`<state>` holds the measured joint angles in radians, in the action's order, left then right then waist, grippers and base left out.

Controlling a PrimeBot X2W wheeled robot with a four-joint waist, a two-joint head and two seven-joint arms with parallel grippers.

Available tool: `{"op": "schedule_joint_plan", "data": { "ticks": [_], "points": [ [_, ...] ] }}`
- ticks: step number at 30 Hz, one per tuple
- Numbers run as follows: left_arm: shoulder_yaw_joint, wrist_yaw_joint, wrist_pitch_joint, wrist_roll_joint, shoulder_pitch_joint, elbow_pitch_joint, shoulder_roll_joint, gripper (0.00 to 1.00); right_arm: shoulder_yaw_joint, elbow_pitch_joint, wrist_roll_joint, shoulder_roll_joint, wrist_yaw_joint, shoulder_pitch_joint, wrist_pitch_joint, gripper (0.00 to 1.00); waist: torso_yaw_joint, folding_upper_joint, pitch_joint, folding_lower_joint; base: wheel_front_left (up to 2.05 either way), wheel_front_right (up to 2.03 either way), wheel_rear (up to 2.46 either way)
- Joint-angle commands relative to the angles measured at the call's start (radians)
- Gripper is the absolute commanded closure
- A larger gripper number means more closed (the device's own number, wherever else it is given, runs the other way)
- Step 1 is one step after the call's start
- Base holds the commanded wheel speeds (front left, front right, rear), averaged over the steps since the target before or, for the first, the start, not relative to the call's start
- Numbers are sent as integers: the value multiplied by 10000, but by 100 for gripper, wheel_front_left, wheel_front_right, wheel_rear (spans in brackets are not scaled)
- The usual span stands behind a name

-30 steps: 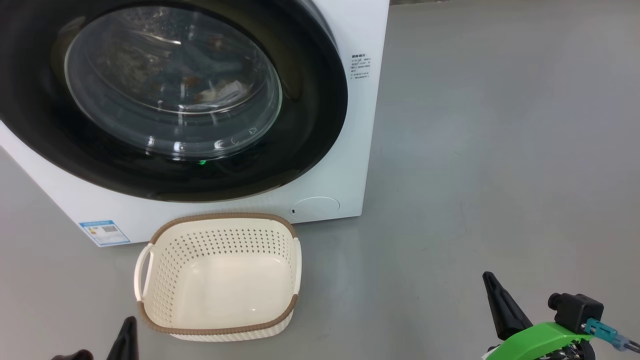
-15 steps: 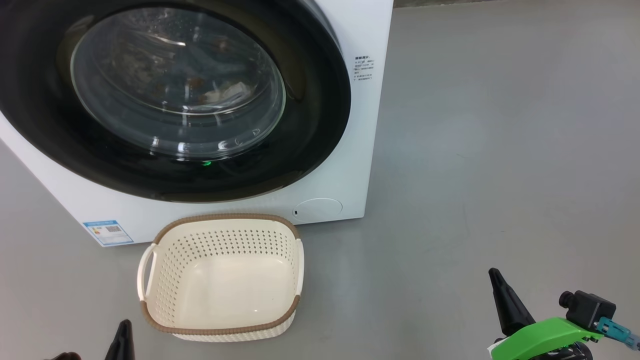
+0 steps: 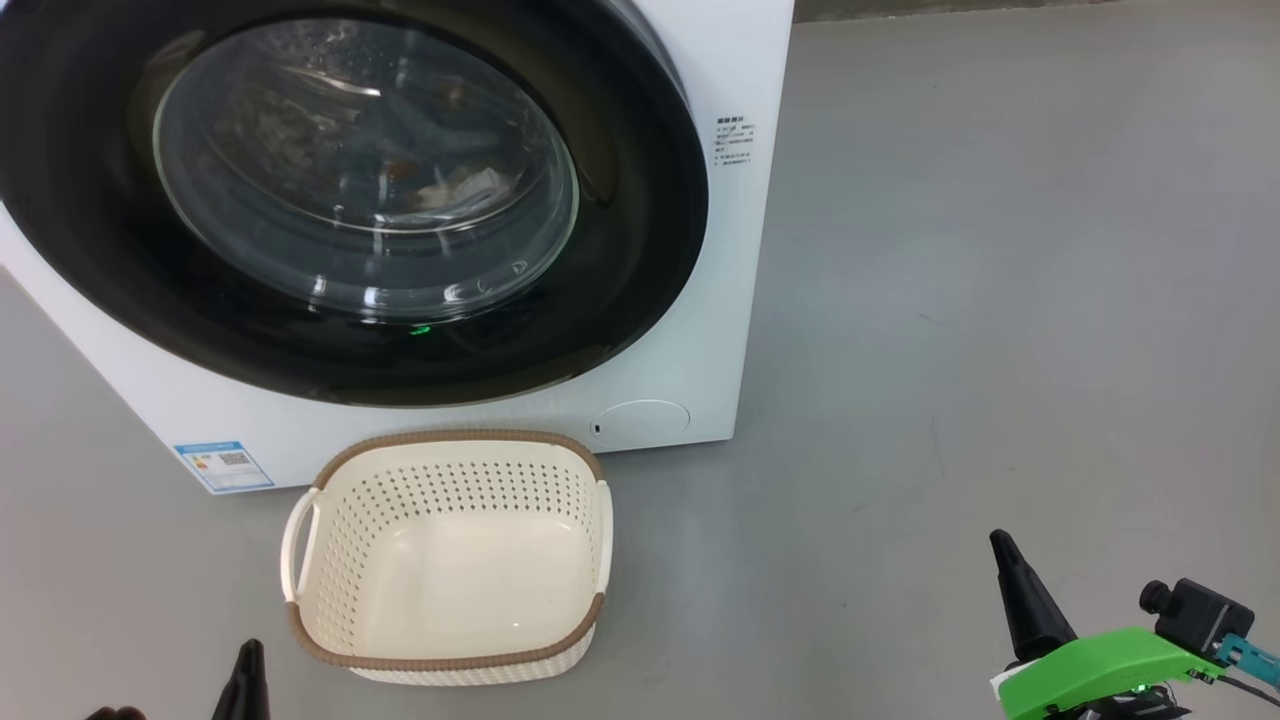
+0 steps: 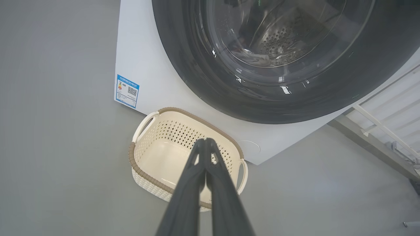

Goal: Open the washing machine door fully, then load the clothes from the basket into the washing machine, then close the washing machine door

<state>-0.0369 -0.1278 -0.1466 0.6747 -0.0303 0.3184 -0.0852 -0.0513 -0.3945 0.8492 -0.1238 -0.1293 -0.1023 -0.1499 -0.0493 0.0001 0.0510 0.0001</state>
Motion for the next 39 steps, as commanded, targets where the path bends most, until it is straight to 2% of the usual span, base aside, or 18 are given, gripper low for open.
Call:
{"op": "schedule_joint_plan", "data": {
  "ticks": [1,39],
  "points": [
    [-186,-9,72,283,454,-291,-124,100,29,301,272,-33,-4,-150,50,100,8,-1,-7,-1,0,0,0],
    [-441,-18,1160,4166,853,-481,80,100,699,816,3437,276,-8,-107,1137,100,216,-1,-210,-1,0,0,0]
  ]
}}
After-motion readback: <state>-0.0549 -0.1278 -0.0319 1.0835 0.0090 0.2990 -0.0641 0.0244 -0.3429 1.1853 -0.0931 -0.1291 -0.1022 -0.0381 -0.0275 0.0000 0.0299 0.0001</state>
